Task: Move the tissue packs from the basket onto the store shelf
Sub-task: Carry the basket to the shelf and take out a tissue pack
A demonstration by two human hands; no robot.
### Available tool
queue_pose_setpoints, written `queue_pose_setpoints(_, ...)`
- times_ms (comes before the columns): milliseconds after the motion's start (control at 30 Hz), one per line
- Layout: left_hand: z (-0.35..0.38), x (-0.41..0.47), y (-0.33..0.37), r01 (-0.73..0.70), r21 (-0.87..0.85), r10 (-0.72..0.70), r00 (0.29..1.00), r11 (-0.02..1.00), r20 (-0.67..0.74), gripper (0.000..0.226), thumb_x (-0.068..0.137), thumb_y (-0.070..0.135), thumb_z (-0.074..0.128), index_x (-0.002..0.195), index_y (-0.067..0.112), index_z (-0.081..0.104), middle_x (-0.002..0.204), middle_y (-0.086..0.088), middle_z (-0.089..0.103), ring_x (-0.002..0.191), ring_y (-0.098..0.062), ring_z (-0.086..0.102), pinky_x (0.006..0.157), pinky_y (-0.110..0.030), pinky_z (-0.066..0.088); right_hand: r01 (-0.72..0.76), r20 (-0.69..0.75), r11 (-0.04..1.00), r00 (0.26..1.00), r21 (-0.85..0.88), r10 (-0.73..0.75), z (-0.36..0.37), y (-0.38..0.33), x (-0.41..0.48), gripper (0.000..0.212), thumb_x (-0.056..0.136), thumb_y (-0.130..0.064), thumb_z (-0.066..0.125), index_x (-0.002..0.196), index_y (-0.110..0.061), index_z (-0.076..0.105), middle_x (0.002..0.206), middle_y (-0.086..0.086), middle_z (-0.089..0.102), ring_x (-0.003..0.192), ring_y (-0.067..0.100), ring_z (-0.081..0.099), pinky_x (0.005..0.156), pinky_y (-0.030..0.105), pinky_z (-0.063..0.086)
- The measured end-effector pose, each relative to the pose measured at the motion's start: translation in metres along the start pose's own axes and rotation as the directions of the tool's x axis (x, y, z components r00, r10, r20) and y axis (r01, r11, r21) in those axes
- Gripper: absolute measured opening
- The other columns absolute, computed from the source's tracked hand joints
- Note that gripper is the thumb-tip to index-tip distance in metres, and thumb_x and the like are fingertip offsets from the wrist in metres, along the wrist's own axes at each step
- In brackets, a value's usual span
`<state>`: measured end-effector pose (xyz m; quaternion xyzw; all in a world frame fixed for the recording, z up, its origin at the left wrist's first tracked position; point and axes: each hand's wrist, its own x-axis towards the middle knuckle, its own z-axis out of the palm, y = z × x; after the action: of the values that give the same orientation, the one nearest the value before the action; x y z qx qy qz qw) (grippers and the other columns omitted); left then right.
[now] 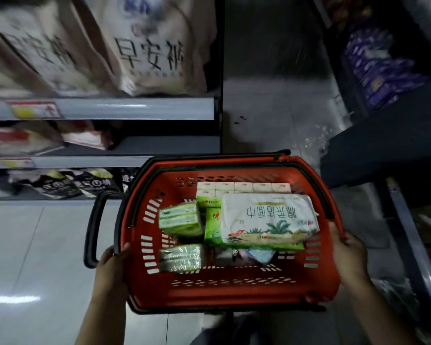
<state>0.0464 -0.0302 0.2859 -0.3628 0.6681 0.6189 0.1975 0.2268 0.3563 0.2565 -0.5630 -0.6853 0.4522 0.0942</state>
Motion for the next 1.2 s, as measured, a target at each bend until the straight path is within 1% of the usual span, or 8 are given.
queue_pose_setpoints(200, -0.040, -0.084, 0.047, -0.035, -0.007, 0.035, 0.999, 0.999, -0.022, 0.030, 0.093, 0.013, 0.056, 0.122, 0.003, 0.054, 0.083, -0.014, 0.061, 0.071, -0.030, 0.059, 0.061, -0.035, 0.046, 0.004, 0.049, 0.998, 0.999, 0.070, -0.007, -0.071, -0.057, -0.055, 0.040, 0.091, -0.043, 0.055, 0.070, -0.009, 0.065, 0.073, 0.015, 0.068, 0.067, 0.028, 0.064, 0.070, 0.039, 0.052)
queue_pose_setpoints(400, -0.069, -0.158, 0.085, -0.100, -0.018, 0.099, 0.993, 0.995, -0.061, 0.030, 0.093, 0.011, 0.056, 0.121, 0.000, 0.054, 0.088, -0.018, 0.062, 0.071, -0.028, 0.058, 0.079, -0.044, 0.046, 0.023, 0.067, 0.992, 0.997, 0.125, -0.031, -0.123, -0.103, -0.104, 0.036, 0.092, -0.040, 0.056, 0.083, -0.006, 0.066, 0.079, 0.017, 0.066, 0.072, 0.029, 0.063, 0.075, 0.039, 0.051)
queue_pose_setpoints(500, -0.080, -0.186, 0.105, -0.137, -0.045, 0.134, 0.989, 0.990, -0.056, 0.030, 0.093, 0.009, 0.056, 0.121, -0.001, 0.054, 0.100, -0.023, 0.060, 0.076, -0.031, 0.059, 0.079, -0.046, 0.046, 0.003, 0.087, 0.990, 0.996, 0.142, -0.016, -0.146, -0.122, -0.121, 0.033, 0.091, -0.043, 0.056, 0.074, -0.015, 0.063, 0.078, 0.014, 0.066, 0.074, 0.029, 0.063, 0.079, 0.042, 0.051)
queue_pose_setpoints(600, -0.090, -0.207, 0.122, -0.197, -0.064, 0.193, 0.979, 0.978, -0.066, 0.024, 0.093, 0.008, 0.056, 0.117, 0.004, 0.056, 0.089, -0.019, 0.061, 0.069, -0.027, 0.058, 0.072, -0.040, 0.048, -0.015, 0.103, 0.988, 0.995, 0.156, -0.001, -0.159, -0.137, -0.137, 0.032, 0.089, -0.045, 0.058, 0.077, -0.016, 0.064, 0.081, 0.011, 0.068, 0.079, 0.030, 0.065, 0.085, 0.045, 0.053)
queue_pose_setpoints(733, -0.107, -0.220, 0.137, -0.212, -0.101, 0.204, 0.975, 0.972, -0.083, 0.032, 0.093, 0.007, 0.055, 0.125, -0.001, 0.054, 0.087, -0.020, 0.061, 0.068, -0.027, 0.056, 0.066, -0.034, 0.046, 0.066, 0.085, 0.978, 0.993, 0.198, -0.084, -0.163, -0.164, -0.163, 0.022, 0.091, -0.038, 0.058, 0.094, -0.017, 0.064, 0.085, 0.012, 0.065, 0.080, 0.026, 0.061, 0.079, 0.035, 0.048)
queue_pose_setpoints(867, -0.135, -0.218, 0.141, -0.196, -0.108, 0.189, 0.980, 0.975, -0.065, 0.031, 0.095, 0.011, 0.054, 0.124, 0.001, 0.054, 0.097, -0.021, 0.060, 0.068, -0.027, 0.055, 0.076, -0.041, 0.044, 0.093, 0.065, 0.980, 0.992, 0.175, -0.105, -0.150, -0.180, -0.183, 0.026, 0.088, -0.040, 0.060, 0.091, -0.015, 0.068, 0.087, 0.013, 0.069, 0.085, 0.031, 0.066, 0.084, 0.046, 0.054)
queue_pose_setpoints(1033, -0.186, -0.209, 0.153, -0.192, -0.136, 0.189, 0.981, 0.972, -0.038, 0.027, 0.095, 0.009, 0.052, 0.120, 0.001, 0.054, 0.077, -0.014, 0.057, 0.065, -0.026, 0.054, 0.057, -0.030, 0.040, 0.080, 0.085, 0.984, 0.992, 0.157, -0.094, -0.121, -0.197, -0.220, 0.029, 0.089, -0.037, 0.061, 0.093, -0.009, 0.067, 0.084, 0.015, 0.067, 0.081, 0.031, 0.065, 0.083, 0.045, 0.053)
queue_pose_setpoints(1200, -0.237, -0.191, 0.174, -0.215, -0.138, 0.209, 0.976, 0.967, -0.057, 0.029, 0.094, 0.010, 0.055, 0.121, 0.000, 0.056, 0.101, -0.026, 0.062, 0.069, -0.027, 0.058, 0.074, -0.042, 0.047, 0.063, 0.124, 0.982, 0.989, 0.179, -0.086, -0.086, -0.218, -0.258, 0.025, 0.091, -0.030, 0.059, 0.095, -0.006, 0.066, 0.082, 0.016, 0.065, 0.078, 0.029, 0.062, 0.078, 0.041, 0.050)
